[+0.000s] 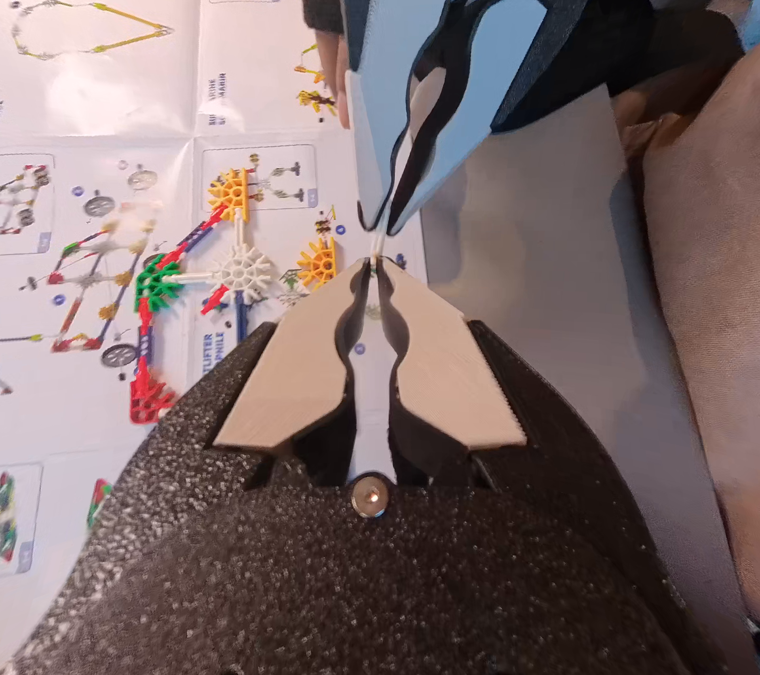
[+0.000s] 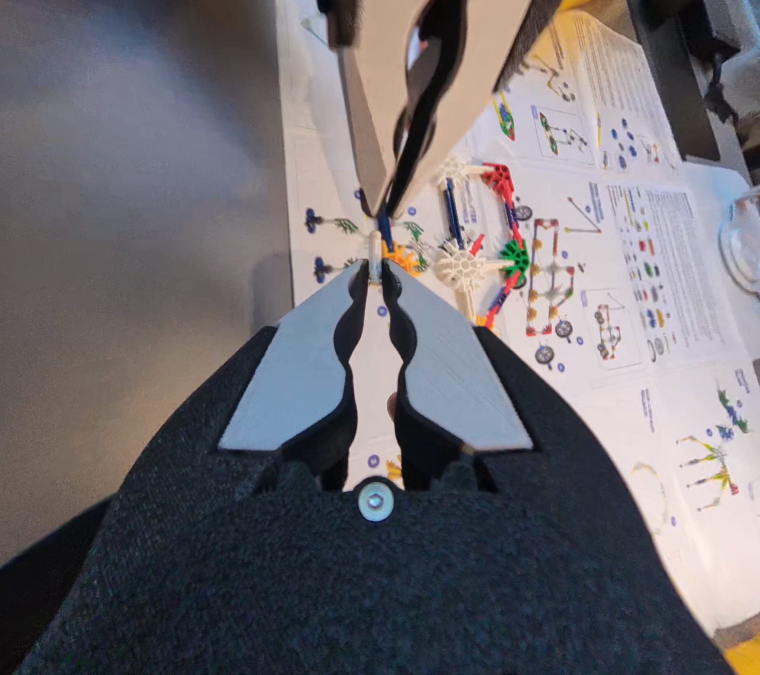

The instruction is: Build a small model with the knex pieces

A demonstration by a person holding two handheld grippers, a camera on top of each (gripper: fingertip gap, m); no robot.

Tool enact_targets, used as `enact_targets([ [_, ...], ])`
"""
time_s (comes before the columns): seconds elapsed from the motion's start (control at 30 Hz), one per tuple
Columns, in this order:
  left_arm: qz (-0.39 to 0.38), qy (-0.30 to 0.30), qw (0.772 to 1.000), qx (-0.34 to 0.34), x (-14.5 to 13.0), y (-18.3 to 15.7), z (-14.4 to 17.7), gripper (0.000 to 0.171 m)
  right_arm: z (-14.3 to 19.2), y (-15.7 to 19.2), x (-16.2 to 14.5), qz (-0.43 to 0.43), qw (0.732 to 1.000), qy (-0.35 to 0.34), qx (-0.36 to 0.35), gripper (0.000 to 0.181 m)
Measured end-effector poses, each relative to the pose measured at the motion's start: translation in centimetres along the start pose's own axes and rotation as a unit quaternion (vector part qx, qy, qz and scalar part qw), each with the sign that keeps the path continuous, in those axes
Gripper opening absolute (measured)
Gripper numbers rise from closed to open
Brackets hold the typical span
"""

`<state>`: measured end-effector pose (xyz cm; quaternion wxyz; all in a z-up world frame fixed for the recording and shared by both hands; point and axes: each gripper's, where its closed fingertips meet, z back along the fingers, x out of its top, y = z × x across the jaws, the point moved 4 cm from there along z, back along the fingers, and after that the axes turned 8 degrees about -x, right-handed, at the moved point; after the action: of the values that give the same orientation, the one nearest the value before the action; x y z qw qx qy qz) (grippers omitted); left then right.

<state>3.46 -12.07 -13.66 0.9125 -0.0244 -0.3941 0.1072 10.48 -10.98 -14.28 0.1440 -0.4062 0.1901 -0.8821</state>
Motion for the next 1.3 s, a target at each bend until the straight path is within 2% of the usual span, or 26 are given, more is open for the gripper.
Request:
enact_targets([
  [0.07, 0.009, -0.005, 0.999, 0.04, -1.0, 0.6, 1.5, 0.017, 0.5, -1.6, -2.3, -0.028, 0.999, 0.022, -0.016, 0.005],
  [0.23, 0.051, 0.014, 0.993, 0.109, -6.3, 1.0, 4.6, 0.026, 1.8, -5.5, -7.2, -0.116, 0.992, 0.037, -0.031, 0.005],
  [0.33, 0.069, 0.016, 0.992, 0.102, -8.6, 0.6, 4.6, 0.026, 0.8, -6.6, -8.2, -0.116, 0.992, 0.048, -0.01, 0.005],
  [0.43, 0.054, 0.051, 0.991, 0.11, -10.1, 0.8, 4.2, 0.019, -0.7, -7.1, -8.4, -0.085, 0.994, 0.071, 0.016, 0.005],
  [0.53, 0.049, 0.047, 0.993, 0.1, -10.0, 0.8, 4.1, 0.004, -1.5, -7.2, -8.9, -0.055, 0.993, 0.098, 0.044, 0.005],
  [0.77, 0.051, 0.024, 0.995, 0.086, -10.2, 1.0, 4.2, 0.004, -1.4, -7.7, -8.8, -0.044, 0.99, 0.107, 0.075, 0.015],
  [0.93, 0.053, 0.014, 0.995, 0.083, -10.3, 1.0, 4.2, 0.004, -1.3, -8.0, -7.6, -0.05, 0.99, 0.091, 0.097, 0.009],
  [1.3, 0.056, 0.001, 0.995, 0.08, -10.3, 1.0, 4.2, 0.004, -2.3, -7.7, -7.6, -0.032, 0.98, 0.126, 0.148, 0.006],
])
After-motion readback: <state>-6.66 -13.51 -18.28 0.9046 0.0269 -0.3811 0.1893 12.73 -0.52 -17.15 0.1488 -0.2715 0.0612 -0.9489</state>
